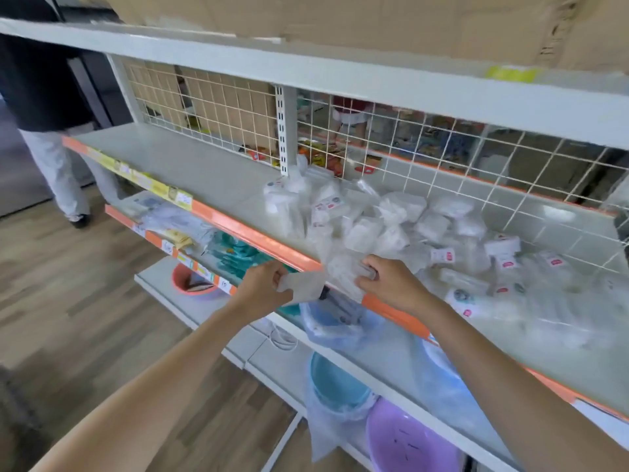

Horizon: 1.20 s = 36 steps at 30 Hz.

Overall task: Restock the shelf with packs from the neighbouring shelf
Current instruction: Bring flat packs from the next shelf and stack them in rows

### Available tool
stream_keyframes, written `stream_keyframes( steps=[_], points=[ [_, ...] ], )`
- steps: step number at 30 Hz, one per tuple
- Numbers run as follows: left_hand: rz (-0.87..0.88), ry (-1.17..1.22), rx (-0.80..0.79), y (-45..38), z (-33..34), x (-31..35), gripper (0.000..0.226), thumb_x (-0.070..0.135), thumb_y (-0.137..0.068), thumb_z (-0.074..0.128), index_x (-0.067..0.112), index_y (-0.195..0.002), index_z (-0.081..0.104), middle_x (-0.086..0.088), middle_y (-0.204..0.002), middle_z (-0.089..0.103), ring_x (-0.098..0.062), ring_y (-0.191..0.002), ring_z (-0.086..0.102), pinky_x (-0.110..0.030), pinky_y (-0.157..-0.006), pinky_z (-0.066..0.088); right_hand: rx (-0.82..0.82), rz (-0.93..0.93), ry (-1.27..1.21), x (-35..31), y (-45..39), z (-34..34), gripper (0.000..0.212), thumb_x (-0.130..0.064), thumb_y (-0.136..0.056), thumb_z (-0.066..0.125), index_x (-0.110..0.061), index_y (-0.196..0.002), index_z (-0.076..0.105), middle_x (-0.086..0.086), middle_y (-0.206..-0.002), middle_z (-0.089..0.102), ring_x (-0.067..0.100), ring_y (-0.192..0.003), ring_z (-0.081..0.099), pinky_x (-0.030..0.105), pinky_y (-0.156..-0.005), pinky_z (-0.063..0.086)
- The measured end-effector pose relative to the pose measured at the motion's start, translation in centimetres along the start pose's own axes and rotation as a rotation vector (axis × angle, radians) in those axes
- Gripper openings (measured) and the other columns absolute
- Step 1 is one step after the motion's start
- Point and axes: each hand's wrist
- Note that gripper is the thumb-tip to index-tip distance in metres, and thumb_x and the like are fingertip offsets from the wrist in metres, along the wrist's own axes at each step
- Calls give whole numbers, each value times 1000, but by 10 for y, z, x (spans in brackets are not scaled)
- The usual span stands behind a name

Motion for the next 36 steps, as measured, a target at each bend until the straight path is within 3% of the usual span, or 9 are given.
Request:
stream_keyframes(
  steps=[4, 8, 14, 18, 21, 23, 26, 30, 36],
  points=[
    [-6, -1, -24, 8, -37, -58, 22, 13, -75, 69, 7, -94, 60, -9, -89, 64, -25, -84, 59, -34, -74, 46, -29, 28, -36, -50, -17, 41, 30, -18, -84, 60, -17, -66, 35, -2, -64, 39, 18, -65, 38, 29, -56, 28],
    [-23, -12, -24, 11, -72, -108, 21, 15, -76, 69, 10, -94, 58, -6, -90, 63, -22, -82, 57, -29, -73, 43, -31, 32, -7, -92, -29, 84, 19, -20, -85, 60, -7, -78, 48, 9, -71, 47, 22, -69, 43, 32, -60, 26],
    [-46, 21, -41, -5, -94, -159, 25, 14, -75, 70, 7, -97, 60, -7, -88, 63, -24, -83, 59, -34, -74, 45, -28, 38, 42, -130, -55, 115, 41, -20, -85, 59, -23, -61, 27, -5, -57, 29, 13, -56, 31, 29, -55, 21],
    [-69, 60, -48, -29, -103, -188, 26, 14, -76, 70, 9, -99, 60, -5, -89, 63, -21, -83, 59, -31, -74, 47, -44, 69, 58, -143, -95, 124, 31, -22, -86, 57, -17, -66, 33, -4, -59, 32, 15, -57, 33, 21, -49, 26],
    [-90, 44, -61, -50, -120, -208, 24, 14, -77, 69, 8, -98, 59, -1, -83, 57, -21, -85, 57, -31, -77, 47, -61, 68, -4, -155, -137, 138, 20, -23, -86, 56, -6, -82, 48, -2, -64, 38, 16, -61, 37, 29, -53, 26],
    [-115, 42, -62, -71, -139, -223, 24, 17, -75, 70, 12, -96, 60, 0, -85, 59, -21, -87, 58, -36, -83, 49, -68, 48, -35, -167, -167, 149, 18, -25, -86, 56, -8, -88, 51, -4, -67, 42, 15, -64, 40, 27, -54, 29],
    [-169, 22, 1, -103, -169, -247, 22, 23, -71, 69, 19, -89, 57, -1, -89, 63, -21, -87, 60, -38, -81, 49, -67, 11, -45, -192, -206, 162, 14, -25, -86, 56, -17, -82, 46, -7, -66, 41, 12, -60, 40, 19, -49, 26],
    [-142, 2, 26, -133, -200, -277, 24, 12, -76, 68, 11, -98, 59, -2, -88, 61, -18, -82, 56, -17, -61, 40, -82, -18, -44, -224, -247, 174, 27, -25, -85, 55, -22, -67, 36, -3, -64, 37, 17, -61, 37, 28, -52, 25],
    [-119, 41, 36, -170, -246, -343, 23, 11, -76, 68, 8, -96, 59, -5, -92, 62, -20, -88, 59, -25, -74, 44, -44, -7, -38, -279, -306, 207, 20, -25, -85, 54, -14, -73, 42, 1, -65, 38, 17, -60, 36, 31, -53, 25]
  ],
)
Point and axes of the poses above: each hand's wrist, its own y-axis away from the middle knuckle, its own z-axis out of the palm, x = y × z
